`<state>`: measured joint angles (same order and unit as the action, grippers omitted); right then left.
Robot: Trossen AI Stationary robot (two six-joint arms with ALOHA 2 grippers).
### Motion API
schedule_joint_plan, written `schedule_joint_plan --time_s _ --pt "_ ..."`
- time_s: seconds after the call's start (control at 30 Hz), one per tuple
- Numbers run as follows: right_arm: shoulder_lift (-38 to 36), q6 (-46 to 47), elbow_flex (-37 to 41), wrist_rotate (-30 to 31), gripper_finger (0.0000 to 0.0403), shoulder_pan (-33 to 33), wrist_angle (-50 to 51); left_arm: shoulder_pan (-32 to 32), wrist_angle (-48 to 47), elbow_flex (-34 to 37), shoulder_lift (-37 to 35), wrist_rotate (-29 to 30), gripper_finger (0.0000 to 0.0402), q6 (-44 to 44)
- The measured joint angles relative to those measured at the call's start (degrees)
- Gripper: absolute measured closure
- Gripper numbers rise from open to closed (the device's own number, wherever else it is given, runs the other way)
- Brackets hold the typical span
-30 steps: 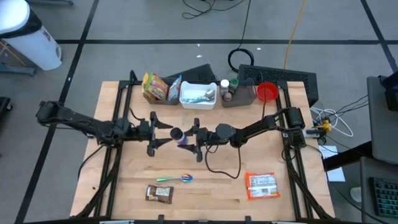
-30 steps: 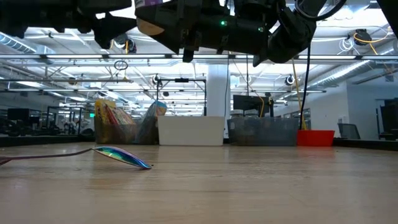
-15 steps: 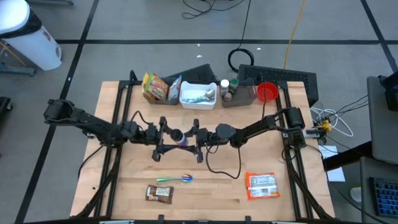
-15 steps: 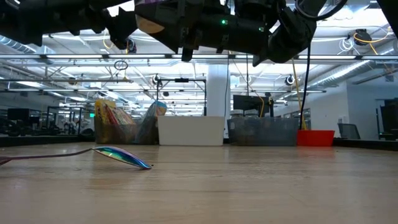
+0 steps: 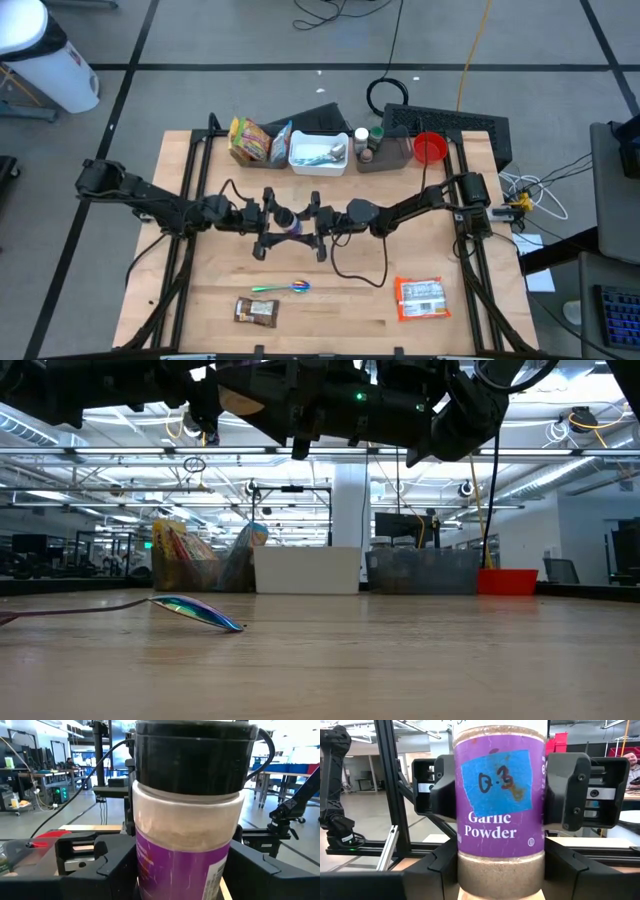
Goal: Pick & Place Food Item
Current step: Put the violet seasoning into the right black bin
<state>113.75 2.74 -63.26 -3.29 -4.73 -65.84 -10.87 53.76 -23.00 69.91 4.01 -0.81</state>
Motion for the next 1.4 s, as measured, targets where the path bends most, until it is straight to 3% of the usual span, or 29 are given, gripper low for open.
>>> schedule_joint_plan --time_s 0.37,0.8,1.2,1.4 --pt "0.0 0.0 0.0 -0.1 0.0212 0.0 0.1 0.0 0.0 0.0 0.0 0.0 0.0193 0.8" --pt "0.0 0.0 0.0 -0.9 0.0212 0.1 0.4 1.2 0.1 0.0 0.0 -0.1 0.0208 0.8" --pt "-0.1 -0.1 -0.1 -1.2 0.0192 0.3 1.6 1.3 -1.3 0.0 -0.9 0.3 0.0212 2.2" --pt "-0.1 1.3 -0.1 0.2 0.0158 0.5 2.8 1.8 -6.1 0.0 -3.9 1.0 0.0213 3.6"
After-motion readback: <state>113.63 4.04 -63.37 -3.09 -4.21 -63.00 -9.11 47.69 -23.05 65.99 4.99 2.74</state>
